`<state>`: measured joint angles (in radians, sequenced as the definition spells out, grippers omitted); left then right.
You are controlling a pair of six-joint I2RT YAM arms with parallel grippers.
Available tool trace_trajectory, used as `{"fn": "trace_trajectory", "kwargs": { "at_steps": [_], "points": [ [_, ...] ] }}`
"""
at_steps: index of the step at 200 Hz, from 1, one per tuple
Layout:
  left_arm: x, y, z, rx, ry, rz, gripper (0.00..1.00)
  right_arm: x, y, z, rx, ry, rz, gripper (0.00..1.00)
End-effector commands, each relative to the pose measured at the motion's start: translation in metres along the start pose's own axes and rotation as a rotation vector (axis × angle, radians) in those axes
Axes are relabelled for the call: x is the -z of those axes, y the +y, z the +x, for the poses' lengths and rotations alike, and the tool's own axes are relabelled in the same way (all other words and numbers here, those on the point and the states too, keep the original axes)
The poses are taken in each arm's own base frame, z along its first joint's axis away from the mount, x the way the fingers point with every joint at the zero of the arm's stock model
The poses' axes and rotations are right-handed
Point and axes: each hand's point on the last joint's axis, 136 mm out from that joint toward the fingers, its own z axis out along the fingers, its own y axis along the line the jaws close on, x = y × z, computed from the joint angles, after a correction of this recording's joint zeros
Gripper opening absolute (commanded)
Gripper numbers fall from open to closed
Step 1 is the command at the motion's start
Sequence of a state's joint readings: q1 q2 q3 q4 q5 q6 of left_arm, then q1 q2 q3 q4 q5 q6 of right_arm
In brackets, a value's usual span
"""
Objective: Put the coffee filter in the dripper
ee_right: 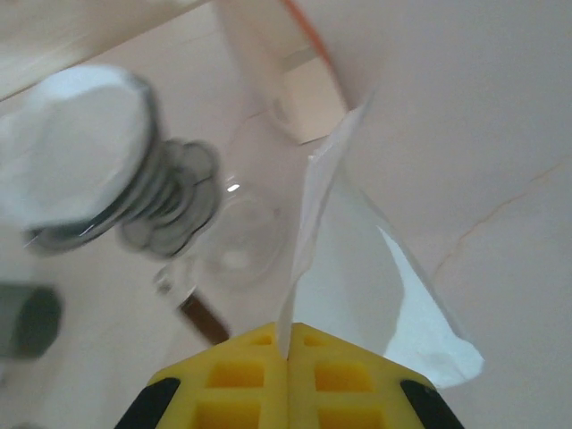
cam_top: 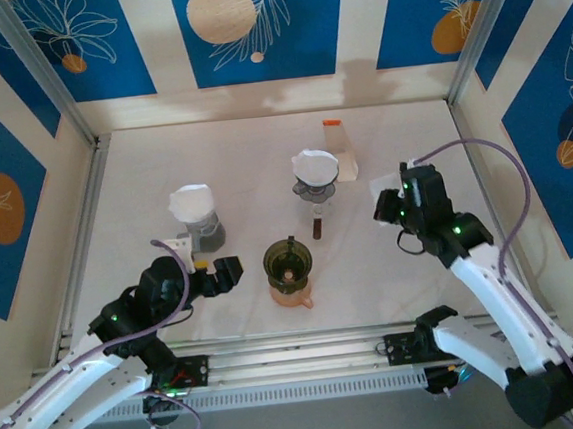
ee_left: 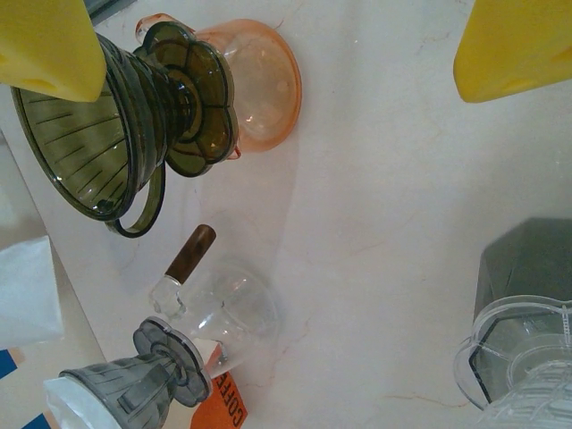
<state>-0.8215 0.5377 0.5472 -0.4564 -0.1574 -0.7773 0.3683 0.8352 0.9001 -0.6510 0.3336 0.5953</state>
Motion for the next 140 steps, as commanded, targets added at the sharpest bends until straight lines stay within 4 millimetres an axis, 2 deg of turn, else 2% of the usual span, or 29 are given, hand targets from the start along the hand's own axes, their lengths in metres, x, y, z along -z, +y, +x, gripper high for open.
{"fn": "trace_trajectory", "kwargs": {
  "at_steps": [1,36,68,100,140],
  "points": [
    [0.003,-0.007,0.001,-0.009,0.011,0.036,1.00,0.035,0.026,0.023,0.067,0.084,-0.123,0.00],
    [0.000,-0.003,0.006,-0.004,0.018,0.028,1.00,0.072,0.084,0.040,0.224,0.186,-0.318,0.00],
    [0.000,0.001,0.009,-0.001,0.025,0.010,1.00,0.087,0.122,0.059,0.382,0.301,-0.386,0.00],
    [0.002,0.001,0.008,-0.002,0.022,0.012,1.00,0.085,0.138,0.080,0.485,0.455,-0.349,0.00],
    [0.005,0.002,0.006,-0.001,0.011,0.014,1.00,0.080,0.147,0.095,0.557,0.587,-0.282,0.00]
  ]
}}
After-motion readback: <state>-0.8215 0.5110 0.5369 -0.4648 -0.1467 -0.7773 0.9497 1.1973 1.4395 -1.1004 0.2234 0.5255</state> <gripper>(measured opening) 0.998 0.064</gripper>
